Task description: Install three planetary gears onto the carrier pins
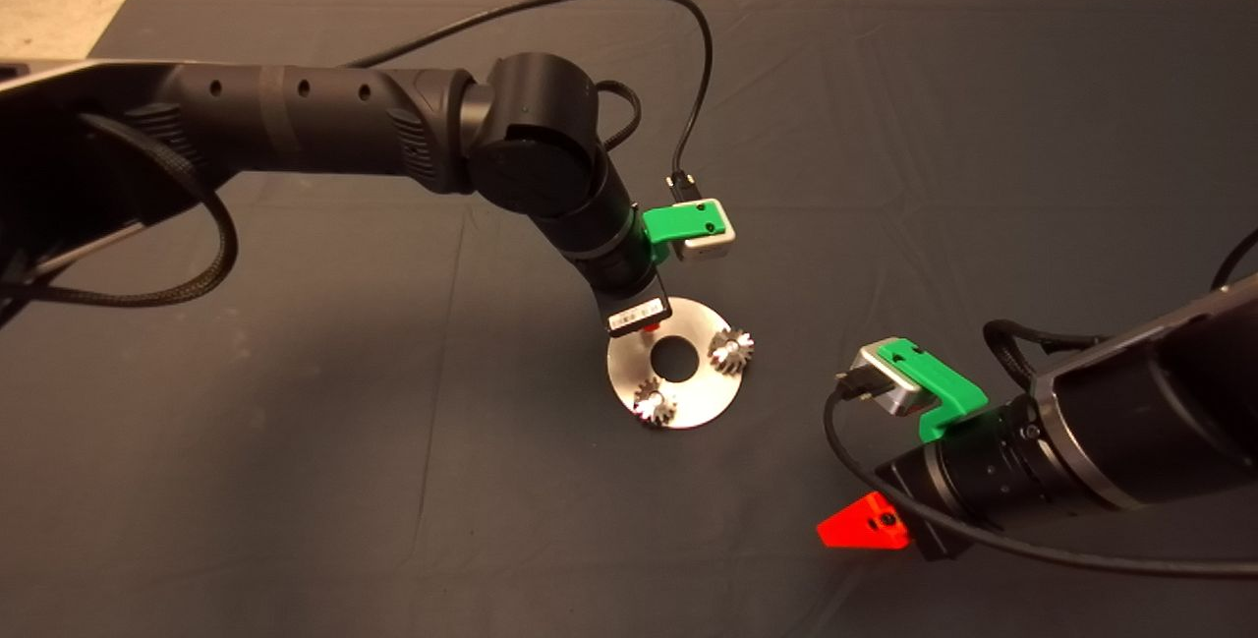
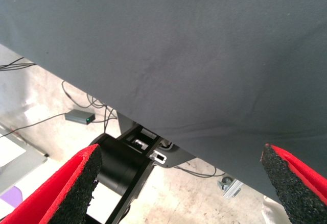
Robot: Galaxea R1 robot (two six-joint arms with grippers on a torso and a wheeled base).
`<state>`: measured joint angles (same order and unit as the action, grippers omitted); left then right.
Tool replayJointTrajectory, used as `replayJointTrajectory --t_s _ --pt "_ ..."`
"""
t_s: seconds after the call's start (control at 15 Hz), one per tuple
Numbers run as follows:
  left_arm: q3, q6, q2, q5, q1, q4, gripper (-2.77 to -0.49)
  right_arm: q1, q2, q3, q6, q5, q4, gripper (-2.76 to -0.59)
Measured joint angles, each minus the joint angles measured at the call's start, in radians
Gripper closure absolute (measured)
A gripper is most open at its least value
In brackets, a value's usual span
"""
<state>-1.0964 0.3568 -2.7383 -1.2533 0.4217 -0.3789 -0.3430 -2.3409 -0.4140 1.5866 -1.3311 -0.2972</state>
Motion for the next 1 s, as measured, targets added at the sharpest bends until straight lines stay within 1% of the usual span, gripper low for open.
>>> replayJointTrajectory --t_s 0.2,0.27,0.33,0.73,0.87,1.0 --pt "-0.009 -0.003 -0.01 0.012 -0.003 0.0 -0.72 0.0 0.0 0.0 0.0 0.0 0.0 -2.34" --pt "-0.013 -0.015 -0.01 0.015 -0.003 0.0 -0.72 0.0 0.0 0.0 0.0 0.0 0.0 -2.34" --pt "-0.02 -0.023 -0.011 0.015 -0.003 0.0 -0.72 0.0 0.0 0.0 0.0 0.0 0.0 -2.34" --pt "-0.028 -0.025 -0.01 0.016 -0.004 0.0 -0.72 0.0 0.0 0.0 0.0 0.0 0.0 -2.34" --pt "-0.029 -0.025 -0.01 0.03 -0.005 0.0 -0.73 0.0 0.0 0.0 0.0 0.0 0.0 -2.34" --pt "-0.03 -0.026 -0.01 0.038 -0.02 -0.001 -0.72 0.0 0.0 0.0 0.0 0.0 0.0 -2.34"
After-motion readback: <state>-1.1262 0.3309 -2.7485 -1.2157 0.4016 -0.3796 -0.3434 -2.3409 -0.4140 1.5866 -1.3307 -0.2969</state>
